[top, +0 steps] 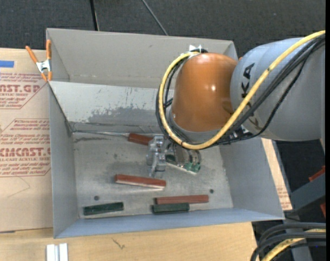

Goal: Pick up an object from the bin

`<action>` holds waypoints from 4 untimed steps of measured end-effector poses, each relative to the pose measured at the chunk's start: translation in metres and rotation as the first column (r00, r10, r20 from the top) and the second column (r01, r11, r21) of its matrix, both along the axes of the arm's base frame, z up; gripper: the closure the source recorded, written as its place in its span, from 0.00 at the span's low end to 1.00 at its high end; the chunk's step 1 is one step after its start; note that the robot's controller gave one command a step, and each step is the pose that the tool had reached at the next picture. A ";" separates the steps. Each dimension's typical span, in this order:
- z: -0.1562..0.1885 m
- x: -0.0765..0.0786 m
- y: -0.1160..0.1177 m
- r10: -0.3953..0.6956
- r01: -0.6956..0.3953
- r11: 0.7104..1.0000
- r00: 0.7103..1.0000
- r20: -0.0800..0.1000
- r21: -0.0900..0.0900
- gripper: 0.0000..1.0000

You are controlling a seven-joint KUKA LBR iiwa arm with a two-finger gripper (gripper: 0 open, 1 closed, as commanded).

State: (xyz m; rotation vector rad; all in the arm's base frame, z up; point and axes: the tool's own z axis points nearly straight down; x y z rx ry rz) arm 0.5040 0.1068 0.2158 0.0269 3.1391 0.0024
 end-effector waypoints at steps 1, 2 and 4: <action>0.000 0.000 0.000 0.000 0.000 1.000 1.000 -0.001 0.000 1.00; -0.082 0.000 0.017 -0.129 0.129 0.992 0.992 -0.005 -0.001 0.00; -0.147 -0.007 0.015 -0.227 0.227 0.974 0.974 -0.004 -0.001 1.00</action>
Offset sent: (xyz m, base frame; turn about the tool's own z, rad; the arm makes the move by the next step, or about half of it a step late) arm 0.0014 0.0165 -0.0804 0.1305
